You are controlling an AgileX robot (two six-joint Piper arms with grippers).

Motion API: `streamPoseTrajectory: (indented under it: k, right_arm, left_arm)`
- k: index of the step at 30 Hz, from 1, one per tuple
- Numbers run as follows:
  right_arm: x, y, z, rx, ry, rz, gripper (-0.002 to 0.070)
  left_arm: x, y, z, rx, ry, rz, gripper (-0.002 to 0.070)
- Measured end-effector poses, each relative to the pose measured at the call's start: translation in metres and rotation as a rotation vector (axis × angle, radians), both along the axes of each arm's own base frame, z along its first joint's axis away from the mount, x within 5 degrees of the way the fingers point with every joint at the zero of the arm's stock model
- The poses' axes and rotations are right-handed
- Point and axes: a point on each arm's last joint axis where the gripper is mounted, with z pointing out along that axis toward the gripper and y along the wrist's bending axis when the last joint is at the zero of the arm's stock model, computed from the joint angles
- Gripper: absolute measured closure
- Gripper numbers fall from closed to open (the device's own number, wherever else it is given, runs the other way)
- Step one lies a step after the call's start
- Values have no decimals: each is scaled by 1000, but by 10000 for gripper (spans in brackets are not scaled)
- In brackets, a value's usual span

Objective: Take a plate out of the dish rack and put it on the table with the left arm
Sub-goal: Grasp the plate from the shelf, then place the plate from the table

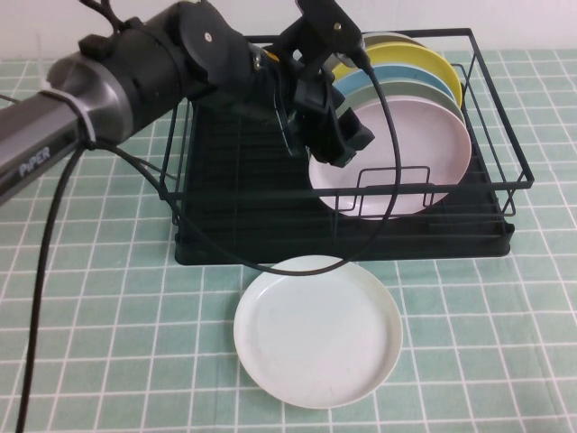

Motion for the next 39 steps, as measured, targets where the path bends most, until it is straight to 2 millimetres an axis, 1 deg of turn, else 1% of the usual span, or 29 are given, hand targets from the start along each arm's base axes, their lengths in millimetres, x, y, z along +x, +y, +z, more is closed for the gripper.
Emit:
streamPoseTrajectory:
  k: [8,11,12,14,16,18,20,21,24,26,28,29,32,34,36,37,39]
  right_arm:
    - [0,0,0,0,0,0,694]
    - [0,0,0,0,0,0,694]
    - [0,0,0,0,0,0,694]
    - [0,0,0,0,0,0,694]
    - [0,0,0,0,0,0,694]
    - [0,0,0,0,0,0,694]
    - [0,0,0,0,0,0,694]
    - [0,0,0,0,0,0,694]
    - [0,0,0,0,0,0,694]
    - [0,0,0,0,0,0,694]
    - [0,0,0,0,0,0,694]
    - [0,0,0,0,0,0,694]
    - [0,0,0,0,0,0,694]
    - [0,0,0,0,0,0,694]
    - [0,0,0,0,0,0,694]
    - [0,0,0,0,0,0,694]
    - [0,0,0,0,0,0,694]
  left_arm:
    - [10,-5,-17,-4,-2,27,236]
    - [13,-7,-23,-6,5,34,265]
    - [14,-7,-27,-3,8,37,295]
    - [16,-8,-30,-3,10,41,389]
    - [17,-8,-31,1,2,45,533]
    - [19,-7,-31,21,-37,45,597]
    - [18,-5,-26,32,-59,41,607]
    - [17,-4,-23,39,-70,36,607]
    - [12,-1,-1,38,-109,20,607]
    - [4,3,23,17,-135,15,608]
    - [-7,8,51,-25,-153,23,608]
    - [-14,12,64,-50,-143,29,608]
    - [-37,26,93,-94,-58,42,608]
    - [-49,38,104,-102,29,58,608]
    - [-57,54,108,-93,143,83,608]
    - [-59,63,106,-86,222,102,608]
    - [-59,80,96,-79,373,124,608]
